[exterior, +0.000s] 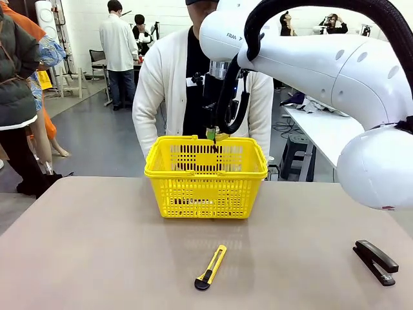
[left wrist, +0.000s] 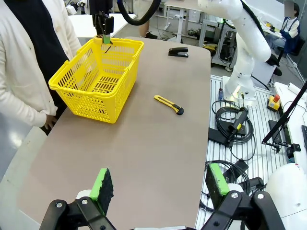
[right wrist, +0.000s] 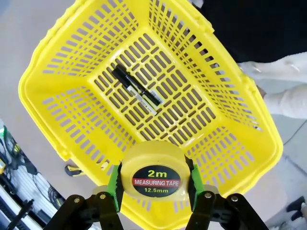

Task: Place the items the person wants into the basket.
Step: Pick up the item the person points to and place it in the Market Basket.

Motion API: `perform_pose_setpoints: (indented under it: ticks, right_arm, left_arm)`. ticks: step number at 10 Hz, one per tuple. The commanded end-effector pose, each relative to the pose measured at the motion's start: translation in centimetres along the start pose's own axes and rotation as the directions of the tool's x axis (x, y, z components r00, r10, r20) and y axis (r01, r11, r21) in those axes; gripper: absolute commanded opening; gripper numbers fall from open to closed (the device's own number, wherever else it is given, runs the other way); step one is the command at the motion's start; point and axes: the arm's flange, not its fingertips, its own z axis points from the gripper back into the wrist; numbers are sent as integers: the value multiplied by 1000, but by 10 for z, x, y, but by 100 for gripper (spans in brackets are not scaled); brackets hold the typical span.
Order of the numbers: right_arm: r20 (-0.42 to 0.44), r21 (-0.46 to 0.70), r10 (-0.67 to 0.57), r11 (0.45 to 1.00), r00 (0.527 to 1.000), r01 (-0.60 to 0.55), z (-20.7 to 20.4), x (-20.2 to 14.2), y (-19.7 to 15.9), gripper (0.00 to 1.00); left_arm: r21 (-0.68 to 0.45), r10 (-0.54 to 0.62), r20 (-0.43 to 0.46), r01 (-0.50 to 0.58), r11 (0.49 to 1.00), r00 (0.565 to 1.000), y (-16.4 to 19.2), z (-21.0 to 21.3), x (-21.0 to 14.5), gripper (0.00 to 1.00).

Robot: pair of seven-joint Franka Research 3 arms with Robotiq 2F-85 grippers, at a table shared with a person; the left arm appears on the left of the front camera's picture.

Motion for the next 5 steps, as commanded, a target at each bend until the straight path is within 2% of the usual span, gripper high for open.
perform_pose_setpoints:
  ticks: [1,2,3,5]
  right_arm:
    - [-10,4,3,1000,1000,-3,3,-2,0,64]
    - [0,0,0,1000,1000,0,0,0,0,64]
    - [-34,-7,13,1000,999,-13,-17,-11,7,64]
    - [1,-23,7,1000,1000,-7,-42,-17,14,64]
  left_arm:
    - [-1,-19,15,19,1000,1000,0,2,-1,100]
    - [-1,-19,15,19,1000,1000,0,2,-1,100]
    - [-1,-19,15,19,1000,1000,0,2,-1,100]
    - [-1,-19,15,19,1000,1000,0,2,-1,100]
